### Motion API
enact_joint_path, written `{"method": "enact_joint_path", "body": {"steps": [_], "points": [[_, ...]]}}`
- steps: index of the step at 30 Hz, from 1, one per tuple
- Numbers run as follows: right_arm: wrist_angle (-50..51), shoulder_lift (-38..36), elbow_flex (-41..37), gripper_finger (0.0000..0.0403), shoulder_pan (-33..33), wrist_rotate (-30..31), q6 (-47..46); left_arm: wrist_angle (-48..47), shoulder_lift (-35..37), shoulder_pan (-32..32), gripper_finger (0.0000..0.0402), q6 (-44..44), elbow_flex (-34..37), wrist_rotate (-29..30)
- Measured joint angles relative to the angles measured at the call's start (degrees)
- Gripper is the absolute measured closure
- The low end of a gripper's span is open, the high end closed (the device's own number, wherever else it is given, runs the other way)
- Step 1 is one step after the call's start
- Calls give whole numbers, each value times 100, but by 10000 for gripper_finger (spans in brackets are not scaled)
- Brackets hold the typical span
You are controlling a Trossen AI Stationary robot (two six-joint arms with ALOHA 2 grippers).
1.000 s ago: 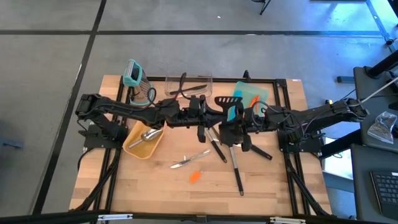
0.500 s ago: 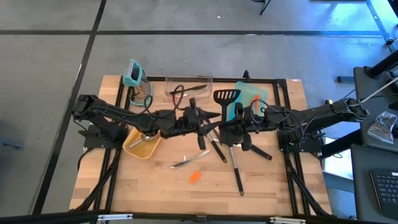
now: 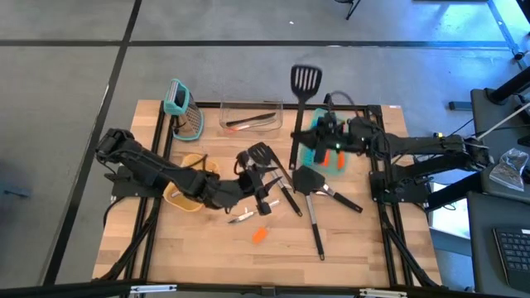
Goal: Pick & Place Kitchen Items
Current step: Put the black slotted spatula into the green bin
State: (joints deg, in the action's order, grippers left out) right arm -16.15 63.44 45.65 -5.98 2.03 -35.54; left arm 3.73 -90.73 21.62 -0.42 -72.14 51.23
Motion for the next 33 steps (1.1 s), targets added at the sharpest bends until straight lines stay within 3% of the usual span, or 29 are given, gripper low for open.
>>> {"method": "enact_joint_path", "body": {"steps": [4, 10, 15, 20, 26, 28, 33], "points": [[-235, 121, 2, 387, -494, -661, -546, -123, -125, -26, 287, 678, 0, 254], [-373, 441, 1, 387, -771, -1375, -884, -1208, -151, -795, 288, 2762, 2, -1076], [-393, 442, -259, 387, -971, -1468, -878, -1090, -114, -1169, 290, 2975, 332, -1555], [-773, 284, -800, 387, -1382, -1813, -986, 539, 2, -1592, 305, 2923, 1218, -2323], [-2120, 260, -1570, 387, -1587, -2074, -1651, 4067, -149, -2571, 322, 3808, 2597, -4666], [-2358, 260, -1726, 387, -1587, -2072, -1806, 4934, -271, -2838, 323, 4192, 2863, -5058], [-3037, 258, -1918, 387, -1432, -1687, -2185, 5797, -593, -3129, 317, 4673, 2859, -5718]]}}
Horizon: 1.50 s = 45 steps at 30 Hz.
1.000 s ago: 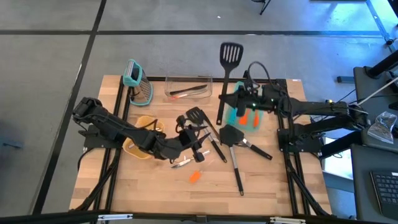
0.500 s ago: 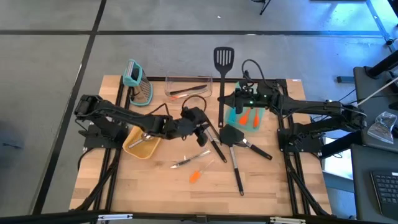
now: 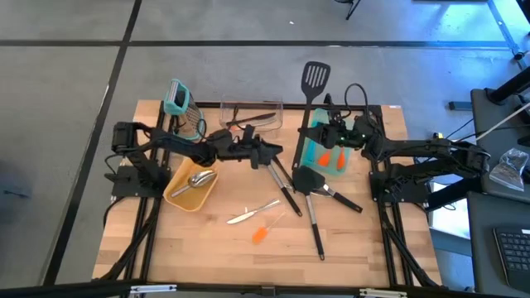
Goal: Pick & Place Kitchen Items
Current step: Put the black slotted spatula into the green bin
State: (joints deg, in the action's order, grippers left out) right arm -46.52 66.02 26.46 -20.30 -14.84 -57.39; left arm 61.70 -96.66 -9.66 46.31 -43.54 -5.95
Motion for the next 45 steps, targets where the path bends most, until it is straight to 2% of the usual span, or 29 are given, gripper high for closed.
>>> {"method": "enact_joint_path", "body": {"steps": [6, 16, 21, 34, 39, 45], "points": [[-163, 0, -11, 387, 205, 502, -120, 457, -439, 82, 303, 63, -519, -487], [-169, 0, -11, 387, 392, 593, -83, 301, -739, 77, 253, 202, -767, -411], [-28, 4, -9, 387, 392, 872, -14, 288, -814, 78, 231, 215, -792, -305], [5, 7, -7, 387, 392, 887, 81, -135, -1111, 90, 241, 108, -1425, -282], [23, 7, -7, 387, 392, 884, 133, -203, -1237, 95, 269, 298, -1502, -465], [6, 7, -2, 387, 392, 844, 192, -360, -1240, 89, 381, 267, -1502, -554]]}}
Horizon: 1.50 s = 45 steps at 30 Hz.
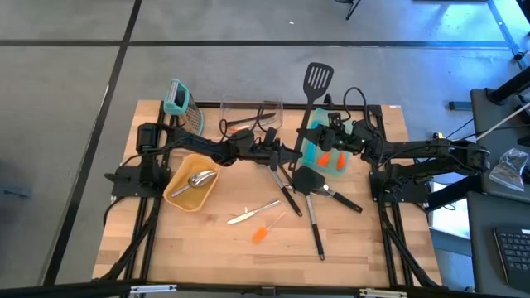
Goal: Pick & Place Kitchen Items
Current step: Put the black slotted spatula into the green bin
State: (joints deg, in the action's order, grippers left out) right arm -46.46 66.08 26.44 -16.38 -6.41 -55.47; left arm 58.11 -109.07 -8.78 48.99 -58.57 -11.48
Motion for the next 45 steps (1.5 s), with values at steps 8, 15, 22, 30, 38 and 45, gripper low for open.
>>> {"method": "enact_joint_path", "body": {"steps": [8, 15, 22, 30, 38, 45], "points": [[29, -2, 4, 367, -71, -624, 672, 23, -1, 25, 385, 331, 2, -90], [210, -35, 0, 266, -340, -1989, 1103, 448, 47, 63, 385, 858, 0, -174], [643, -72, -3, 221, -551, -3558, 1662, 574, 135, 13, 385, 1150, 1, -384], [1613, -96, -7, 226, -399, -5246, 2434, 758, 382, 13, 385, 1302, 2, -671], [-33, -623, -7, 241, 95, -5308, 1826, 193, 683, 9, 385, 993, 0, -615], [-586, -1646, -7, 242, 386, -5432, 1146, -50, 698, 19, 385, 847, 2, -485]]}}
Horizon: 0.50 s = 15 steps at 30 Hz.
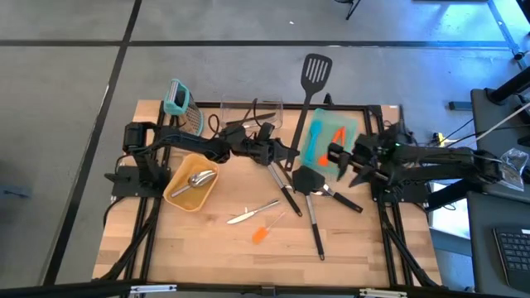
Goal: Pick & Place Kitchen Items
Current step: Put the black slotted spatula into the green bin
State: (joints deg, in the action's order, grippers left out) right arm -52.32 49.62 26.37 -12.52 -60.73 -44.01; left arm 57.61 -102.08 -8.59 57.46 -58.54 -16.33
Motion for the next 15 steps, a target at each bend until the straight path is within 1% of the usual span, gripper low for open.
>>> {"method": "enact_joint_path", "body": {"steps": [1, 3, 5, 7, 10, 12, 15], "points": [[137, -151, -1, 242, 48, 81, -32, -42, 2, 11, 385, -48, 0, 50], [559, -469, -17, 242, 141, 437, 33, -123, 2, 25, 385, -112, 0, 134], [1307, -803, -35, 242, 253, 951, 460, -127, 2, 41, 385, -123, 0, 140], [2412, -1145, -41, 242, 370, 1706, 1036, -189, 4, 77, 385, -183, 0, 198], [3959, -1594, -44, 242, 561, 3119, 1886, -275, 3, 135, 385, -271, 0, 233], [4805, -1807, -44, 242, 683, 3974, 2261, -284, 4, 175, 385, -339, 0, 235], [5676, -2008, -46, 242, 835, 4772, 2679, -477, 4, 211, 385, -272, 0, 224]]}}
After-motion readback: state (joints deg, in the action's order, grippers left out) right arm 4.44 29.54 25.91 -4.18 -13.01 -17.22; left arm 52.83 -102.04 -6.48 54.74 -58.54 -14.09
